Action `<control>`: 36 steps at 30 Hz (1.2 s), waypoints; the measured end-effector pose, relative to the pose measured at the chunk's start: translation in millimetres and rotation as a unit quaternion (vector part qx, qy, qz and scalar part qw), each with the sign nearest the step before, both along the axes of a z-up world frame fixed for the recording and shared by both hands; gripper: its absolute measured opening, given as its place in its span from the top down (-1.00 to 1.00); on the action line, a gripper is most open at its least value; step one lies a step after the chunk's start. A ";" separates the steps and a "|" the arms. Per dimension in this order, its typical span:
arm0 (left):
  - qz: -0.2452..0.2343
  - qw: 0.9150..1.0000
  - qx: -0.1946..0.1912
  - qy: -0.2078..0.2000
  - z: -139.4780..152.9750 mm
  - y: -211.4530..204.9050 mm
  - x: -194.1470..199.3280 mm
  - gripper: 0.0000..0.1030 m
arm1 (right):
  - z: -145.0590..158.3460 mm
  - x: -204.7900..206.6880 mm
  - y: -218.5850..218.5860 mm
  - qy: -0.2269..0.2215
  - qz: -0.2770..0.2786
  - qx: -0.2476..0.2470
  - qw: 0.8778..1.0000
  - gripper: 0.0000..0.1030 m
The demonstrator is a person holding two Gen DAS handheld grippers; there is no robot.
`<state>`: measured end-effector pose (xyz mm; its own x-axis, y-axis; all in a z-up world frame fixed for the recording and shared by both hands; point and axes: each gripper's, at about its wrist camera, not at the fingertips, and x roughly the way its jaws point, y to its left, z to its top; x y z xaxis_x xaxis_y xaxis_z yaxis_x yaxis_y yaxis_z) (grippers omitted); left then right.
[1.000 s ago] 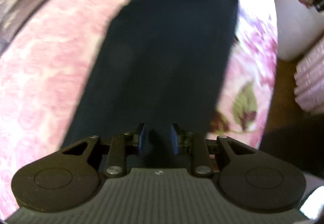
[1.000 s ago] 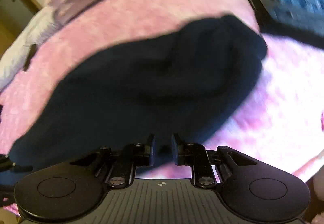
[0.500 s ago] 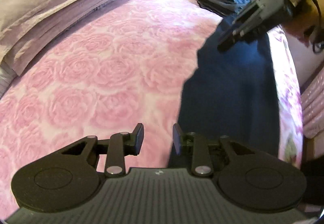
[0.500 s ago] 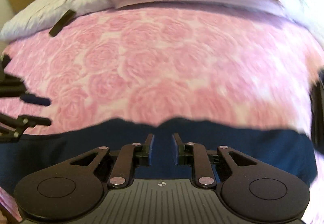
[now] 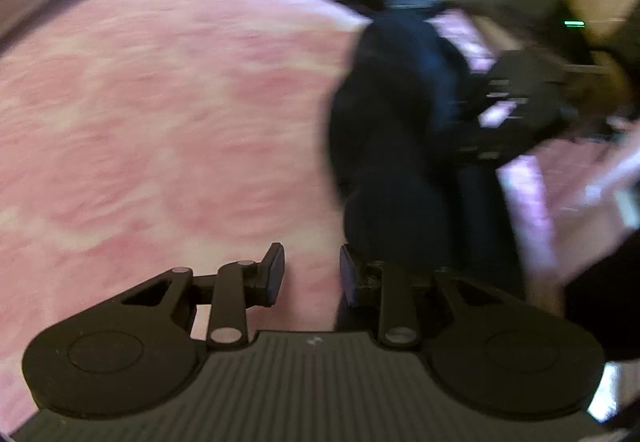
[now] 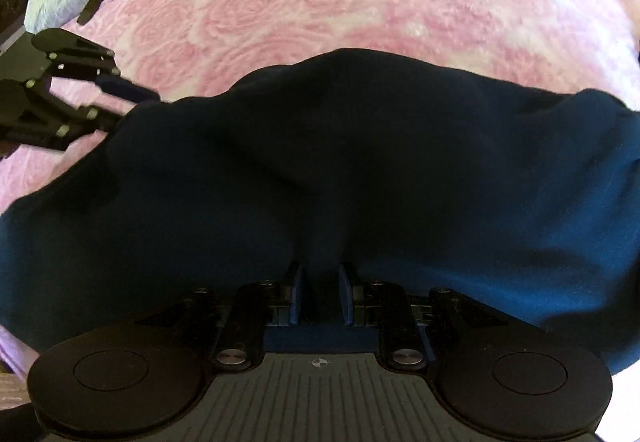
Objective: Fold clothes
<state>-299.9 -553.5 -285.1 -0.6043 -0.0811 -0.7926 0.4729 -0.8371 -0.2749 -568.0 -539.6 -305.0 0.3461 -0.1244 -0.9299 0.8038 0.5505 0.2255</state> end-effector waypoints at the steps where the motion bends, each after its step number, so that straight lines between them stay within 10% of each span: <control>1: -0.015 1.000 0.011 0.007 1.5 1.4 -3.0 0.52 | 0.7 -1.5 -0.5 -0.002 0.001 0.003 1.000 0.60; 15: 0.001 1.000 0.018 0.021 -26.1 -16.6 -56.0 0.53 | 1.1 -22.3 1.3 -0.006 -0.046 0.014 0.999 0.61; 21: 0.080 0.996 -0.031 0.027 -25.8 -40.0 -58.7 0.48 | 0.5 -22.0 0.3 -0.006 -0.051 0.015 0.999 0.61; 29: 0.193 0.980 -0.002 0.039 -21.8 -56.3 5.6 0.51 | -1.8 -17.1 -5.3 -0.008 -0.060 0.020 0.998 0.61; 36: 0.046 0.999 0.013 0.017 -29.1 -40.9 -28.3 0.49 | -5.1 -12.5 -8.3 -0.010 -0.066 0.016 0.998 0.61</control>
<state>-328.2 -594.3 -314.3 -0.6224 -0.1179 -0.7738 0.5378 -0.7827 -0.3133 -580.4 -547.8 -310.1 0.3465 -0.1402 -0.9275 0.8642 0.4323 0.2575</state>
